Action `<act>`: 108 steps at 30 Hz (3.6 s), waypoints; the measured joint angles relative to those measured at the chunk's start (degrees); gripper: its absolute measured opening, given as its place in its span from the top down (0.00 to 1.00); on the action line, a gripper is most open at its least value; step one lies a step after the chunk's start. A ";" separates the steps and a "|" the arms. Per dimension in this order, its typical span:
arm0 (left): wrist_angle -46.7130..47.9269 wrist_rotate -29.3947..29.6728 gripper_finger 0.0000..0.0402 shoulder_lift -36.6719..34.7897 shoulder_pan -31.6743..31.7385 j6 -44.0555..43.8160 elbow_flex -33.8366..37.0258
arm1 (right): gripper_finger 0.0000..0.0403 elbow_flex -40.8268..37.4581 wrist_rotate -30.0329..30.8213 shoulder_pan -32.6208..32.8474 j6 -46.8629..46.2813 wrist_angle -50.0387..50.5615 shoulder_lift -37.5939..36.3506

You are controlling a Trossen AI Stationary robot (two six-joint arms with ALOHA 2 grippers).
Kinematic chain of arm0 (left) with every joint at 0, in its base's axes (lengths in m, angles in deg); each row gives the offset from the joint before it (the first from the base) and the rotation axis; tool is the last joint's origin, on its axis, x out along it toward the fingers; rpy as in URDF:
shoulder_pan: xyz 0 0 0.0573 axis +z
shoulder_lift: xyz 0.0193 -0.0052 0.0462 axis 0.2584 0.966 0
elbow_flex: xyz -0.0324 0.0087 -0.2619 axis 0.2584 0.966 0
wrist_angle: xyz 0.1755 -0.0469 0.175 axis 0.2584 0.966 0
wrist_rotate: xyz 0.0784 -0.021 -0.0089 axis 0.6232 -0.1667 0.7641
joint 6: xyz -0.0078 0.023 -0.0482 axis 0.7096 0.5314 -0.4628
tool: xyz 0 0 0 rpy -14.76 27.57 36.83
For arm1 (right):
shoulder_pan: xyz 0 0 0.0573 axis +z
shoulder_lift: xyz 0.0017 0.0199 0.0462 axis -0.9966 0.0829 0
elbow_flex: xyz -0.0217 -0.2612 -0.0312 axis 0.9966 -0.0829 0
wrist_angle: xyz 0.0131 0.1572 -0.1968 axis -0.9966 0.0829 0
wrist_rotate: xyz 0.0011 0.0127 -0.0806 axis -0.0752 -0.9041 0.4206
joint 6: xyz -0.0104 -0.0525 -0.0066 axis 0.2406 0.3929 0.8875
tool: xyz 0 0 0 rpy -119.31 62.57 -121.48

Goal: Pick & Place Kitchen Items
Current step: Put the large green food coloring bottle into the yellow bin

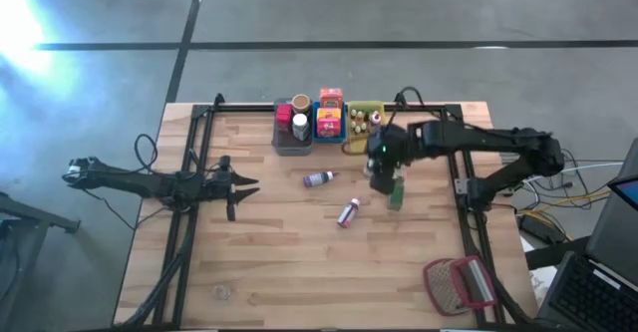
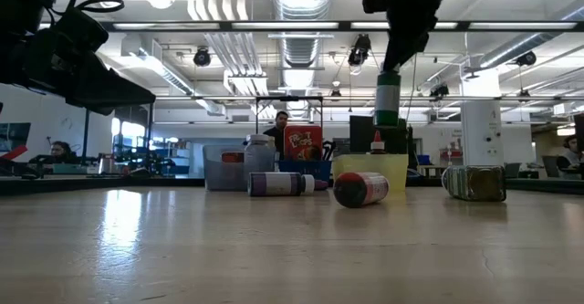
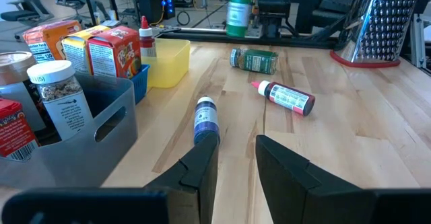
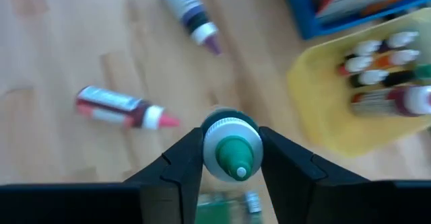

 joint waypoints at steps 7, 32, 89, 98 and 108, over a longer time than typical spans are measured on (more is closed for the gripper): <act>0.00 0.00 0.73 0.02 0.00 0.01 0.00 | 0.70 1.39 -1.28 -9.11 4.08 -0.02 0.00; 0.00 0.00 0.73 0.00 0.00 -0.01 0.00 | 0.68 -1.22 -7.38 -25.11 8.18 -7.66 0.11; 0.00 0.00 0.73 0.01 -0.01 0.01 0.00 | 0.66 -27.27 -9.89 -33.48 7.31 -42.27 0.13; 0.00 0.00 0.73 0.02 -0.02 0.01 0.00 | 0.70 -27.42 -9.90 -33.44 7.36 -42.60 0.13; 0.00 0.00 0.73 0.02 -0.02 0.01 0.00 | 0.66 -28.19 -9.92 -33.44 7.37 -42.82 0.13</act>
